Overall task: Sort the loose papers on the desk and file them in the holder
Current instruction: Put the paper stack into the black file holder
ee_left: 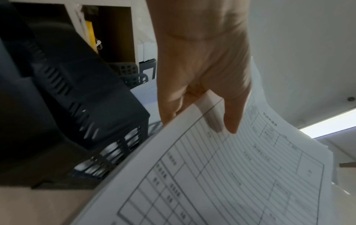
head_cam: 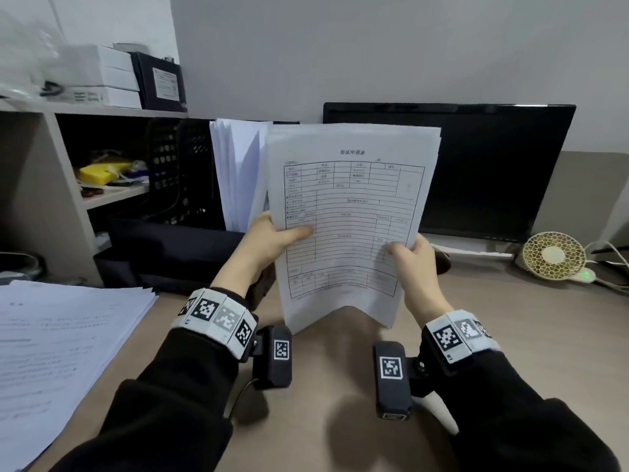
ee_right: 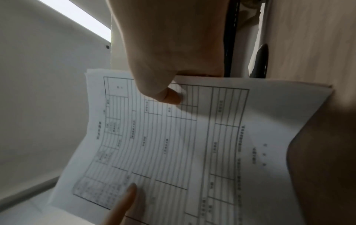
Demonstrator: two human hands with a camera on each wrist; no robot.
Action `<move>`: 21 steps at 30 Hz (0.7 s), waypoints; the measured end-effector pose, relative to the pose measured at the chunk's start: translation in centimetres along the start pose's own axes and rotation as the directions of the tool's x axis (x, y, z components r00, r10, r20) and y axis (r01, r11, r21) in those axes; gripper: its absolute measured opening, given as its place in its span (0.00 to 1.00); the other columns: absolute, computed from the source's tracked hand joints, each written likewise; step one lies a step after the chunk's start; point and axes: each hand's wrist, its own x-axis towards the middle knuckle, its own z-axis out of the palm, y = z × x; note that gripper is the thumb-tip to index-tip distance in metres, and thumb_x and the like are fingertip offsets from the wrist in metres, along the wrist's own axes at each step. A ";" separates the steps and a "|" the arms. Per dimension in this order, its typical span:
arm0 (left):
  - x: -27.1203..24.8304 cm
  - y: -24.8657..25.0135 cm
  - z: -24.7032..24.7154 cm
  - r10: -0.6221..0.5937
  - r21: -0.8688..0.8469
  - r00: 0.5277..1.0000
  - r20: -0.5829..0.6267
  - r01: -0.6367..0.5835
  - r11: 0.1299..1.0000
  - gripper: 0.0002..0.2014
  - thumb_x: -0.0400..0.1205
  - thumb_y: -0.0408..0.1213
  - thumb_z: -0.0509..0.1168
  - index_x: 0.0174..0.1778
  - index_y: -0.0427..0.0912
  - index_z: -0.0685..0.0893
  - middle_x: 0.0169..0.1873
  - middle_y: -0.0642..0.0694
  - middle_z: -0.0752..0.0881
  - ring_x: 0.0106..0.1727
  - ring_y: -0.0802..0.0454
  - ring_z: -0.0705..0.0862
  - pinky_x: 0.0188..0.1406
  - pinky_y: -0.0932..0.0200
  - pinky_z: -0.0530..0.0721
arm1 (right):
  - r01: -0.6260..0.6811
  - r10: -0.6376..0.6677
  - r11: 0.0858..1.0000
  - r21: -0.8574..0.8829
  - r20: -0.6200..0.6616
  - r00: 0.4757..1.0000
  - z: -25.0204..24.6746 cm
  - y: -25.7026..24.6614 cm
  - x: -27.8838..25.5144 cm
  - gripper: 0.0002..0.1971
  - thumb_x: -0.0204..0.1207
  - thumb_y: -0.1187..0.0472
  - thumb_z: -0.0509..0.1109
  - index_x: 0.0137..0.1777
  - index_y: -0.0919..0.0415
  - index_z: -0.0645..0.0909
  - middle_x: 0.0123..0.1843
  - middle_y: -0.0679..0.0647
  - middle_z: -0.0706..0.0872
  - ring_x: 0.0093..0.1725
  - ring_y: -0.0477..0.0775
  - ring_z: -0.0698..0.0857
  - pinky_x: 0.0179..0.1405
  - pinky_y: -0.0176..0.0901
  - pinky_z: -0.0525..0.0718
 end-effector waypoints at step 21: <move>0.4 0.7 0.6 -0.085 0.110 0.996 -0.036 0.089 0.990 0.14 0.82 0.27 0.65 0.63 0.37 0.83 0.54 0.47 0.85 0.56 0.49 0.83 0.60 0.55 0.80 | -0.008 0.010 0.997 -0.073 0.033 0.999 1.5 -0.8 0.4 0.15 0.74 0.65 0.59 0.59 0.59 0.80 0.56 0.51 0.87 0.56 0.52 0.85 0.59 0.54 0.85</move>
